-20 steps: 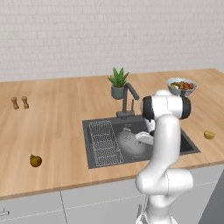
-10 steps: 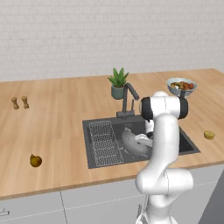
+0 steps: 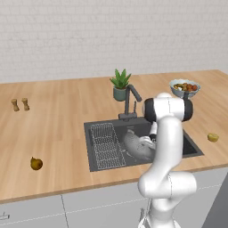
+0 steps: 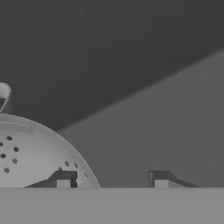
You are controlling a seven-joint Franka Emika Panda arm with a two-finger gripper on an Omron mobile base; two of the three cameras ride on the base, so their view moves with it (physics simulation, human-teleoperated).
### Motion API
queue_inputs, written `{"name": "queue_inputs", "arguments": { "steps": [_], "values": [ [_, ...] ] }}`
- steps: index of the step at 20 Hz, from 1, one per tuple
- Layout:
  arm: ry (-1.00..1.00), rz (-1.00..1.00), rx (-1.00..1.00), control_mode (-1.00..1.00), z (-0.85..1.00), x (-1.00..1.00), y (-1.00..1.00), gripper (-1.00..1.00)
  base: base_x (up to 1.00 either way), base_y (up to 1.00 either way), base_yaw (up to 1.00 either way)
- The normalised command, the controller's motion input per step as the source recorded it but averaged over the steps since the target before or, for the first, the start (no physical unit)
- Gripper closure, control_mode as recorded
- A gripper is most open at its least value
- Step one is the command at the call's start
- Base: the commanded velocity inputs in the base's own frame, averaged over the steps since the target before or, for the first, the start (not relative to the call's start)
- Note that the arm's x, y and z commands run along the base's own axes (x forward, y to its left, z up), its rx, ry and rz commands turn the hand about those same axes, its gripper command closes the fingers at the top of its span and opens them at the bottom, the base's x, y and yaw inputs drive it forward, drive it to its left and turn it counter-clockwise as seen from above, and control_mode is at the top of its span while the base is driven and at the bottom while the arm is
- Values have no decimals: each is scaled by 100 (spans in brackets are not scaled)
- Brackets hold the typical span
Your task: Put the colander in the sink, put the pear, kiwi in the colander, and turn on the sink faucet and pour water over the colander.
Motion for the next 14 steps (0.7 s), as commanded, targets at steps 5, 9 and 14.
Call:
{"name": "queue_inputs", "arguments": {
  "steps": [5,9,14],
  "values": [
    [-3,-14,1,-100,70,-7,-7,-100,0,0,0],
    [-11,-9,0,-100,100,-20,-2,-100,0,0,0],
    [-15,-8,0,-100,100,-40,-26,-100,0,0,0]
  ]
}}
